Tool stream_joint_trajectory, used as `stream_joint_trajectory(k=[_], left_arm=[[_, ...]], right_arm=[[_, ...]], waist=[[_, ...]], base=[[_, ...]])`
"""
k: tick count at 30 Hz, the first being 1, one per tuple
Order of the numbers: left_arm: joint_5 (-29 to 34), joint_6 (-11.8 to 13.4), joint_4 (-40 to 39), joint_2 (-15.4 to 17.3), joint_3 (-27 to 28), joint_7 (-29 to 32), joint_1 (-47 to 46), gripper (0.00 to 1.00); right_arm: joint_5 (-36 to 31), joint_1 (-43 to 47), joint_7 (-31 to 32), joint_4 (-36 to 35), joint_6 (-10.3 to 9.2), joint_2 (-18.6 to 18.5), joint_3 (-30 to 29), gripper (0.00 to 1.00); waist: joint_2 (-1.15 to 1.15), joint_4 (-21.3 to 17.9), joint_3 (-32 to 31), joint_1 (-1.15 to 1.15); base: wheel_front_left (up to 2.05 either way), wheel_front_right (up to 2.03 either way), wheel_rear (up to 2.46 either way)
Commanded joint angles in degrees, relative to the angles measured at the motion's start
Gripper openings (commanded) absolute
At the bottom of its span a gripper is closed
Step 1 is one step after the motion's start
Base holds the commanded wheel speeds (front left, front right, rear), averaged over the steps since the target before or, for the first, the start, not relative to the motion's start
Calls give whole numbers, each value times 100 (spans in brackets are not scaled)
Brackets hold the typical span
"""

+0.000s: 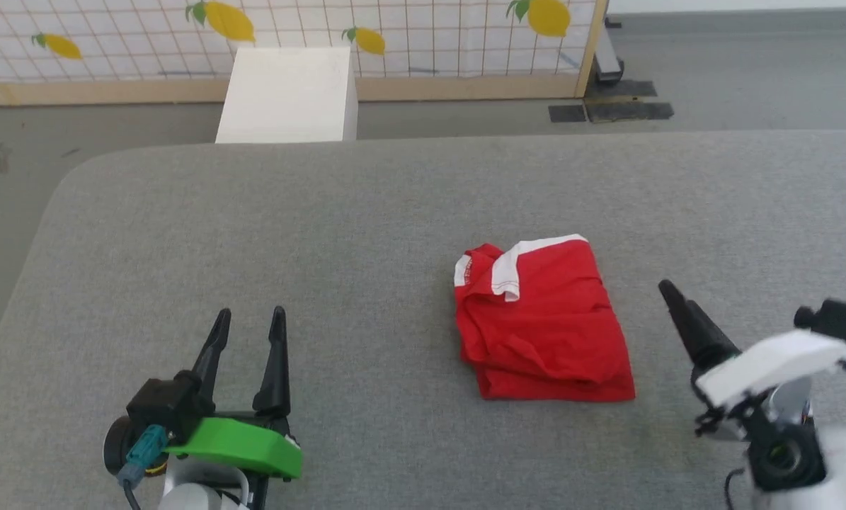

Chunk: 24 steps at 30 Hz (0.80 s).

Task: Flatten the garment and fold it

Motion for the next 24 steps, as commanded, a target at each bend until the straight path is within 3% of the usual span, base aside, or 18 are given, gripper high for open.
stream_joint_trajectory(k=[1,4,10,17,18,19,21,24], left_arm=[[38,-42,-35,-9,-16,-23,-97,100],[30,-42,-76,-9,-47,-23,-183,100],[9,-42,-64,-9,-112,-23,-316,100],[-21,-41,-45,-9,-160,-23,-356,100],[-24,-40,-42,-9,-163,-23,-351,100],[-25,-40,-39,-9,-166,-23,-342,100],[-25,-40,-36,-9,-167,-23,-322,100],[-8,-34,-49,-9,-124,-23,-278,100]], right_arm=[[122,-221,295,184,-8,-6,-132,100],[260,-714,1182,811,-8,-4,-455,100],[-38,-1509,2208,2019,-8,-3,-1130,100],[-411,-1910,3120,2687,-8,3,-1221,100],[-435,-1911,3249,2732,-8,4,-1186,93],[-437,-1907,3442,2774,-8,4,-1128,50],[-452,-1887,3641,2737,-8,5,-1035,4],[-529,-1829,3664,2468,-8,5,-906,0]], waist=[[0,119,138,0],[0,262,298,0],[0,610,530,0],[0,940,592,0],[0,962,584,0],[0,990,568,0],[0,1007,543,0],[0,953,489,0]], base=[[0,0,0],[0,0,0],[0,0,0],[0,0,0],[0,0,0],[0,0,0],[0,0,0],[0,0,0]])
